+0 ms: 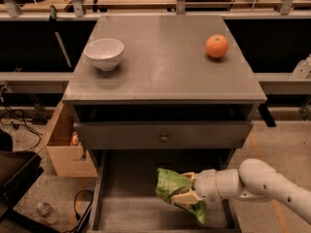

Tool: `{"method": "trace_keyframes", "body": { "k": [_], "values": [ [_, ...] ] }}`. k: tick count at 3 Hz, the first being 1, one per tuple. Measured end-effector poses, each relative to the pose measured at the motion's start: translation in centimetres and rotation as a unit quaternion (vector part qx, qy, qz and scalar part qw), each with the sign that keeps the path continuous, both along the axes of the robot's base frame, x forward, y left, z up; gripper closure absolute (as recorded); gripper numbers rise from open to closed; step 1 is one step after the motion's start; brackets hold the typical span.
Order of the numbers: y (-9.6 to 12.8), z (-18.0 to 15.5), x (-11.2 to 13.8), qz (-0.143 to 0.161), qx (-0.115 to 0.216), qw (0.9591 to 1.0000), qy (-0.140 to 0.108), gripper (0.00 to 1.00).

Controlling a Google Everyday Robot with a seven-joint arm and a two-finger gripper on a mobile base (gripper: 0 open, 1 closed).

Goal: Pick green rice chip bag from middle drawer and place on counter

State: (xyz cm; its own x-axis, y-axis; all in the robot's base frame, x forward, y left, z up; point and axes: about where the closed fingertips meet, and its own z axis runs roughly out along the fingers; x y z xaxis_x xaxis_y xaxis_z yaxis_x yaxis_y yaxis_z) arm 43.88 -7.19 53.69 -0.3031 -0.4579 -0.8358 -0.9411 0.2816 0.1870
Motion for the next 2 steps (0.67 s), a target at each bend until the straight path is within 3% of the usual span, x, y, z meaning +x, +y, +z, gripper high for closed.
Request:
{"method": "trace_keyframes", "body": {
  "k": [2],
  "values": [
    [-4.9, 12.2, -0.5, -0.023, 0.018, 0.9996, -0.001, 1.00]
  ]
}}
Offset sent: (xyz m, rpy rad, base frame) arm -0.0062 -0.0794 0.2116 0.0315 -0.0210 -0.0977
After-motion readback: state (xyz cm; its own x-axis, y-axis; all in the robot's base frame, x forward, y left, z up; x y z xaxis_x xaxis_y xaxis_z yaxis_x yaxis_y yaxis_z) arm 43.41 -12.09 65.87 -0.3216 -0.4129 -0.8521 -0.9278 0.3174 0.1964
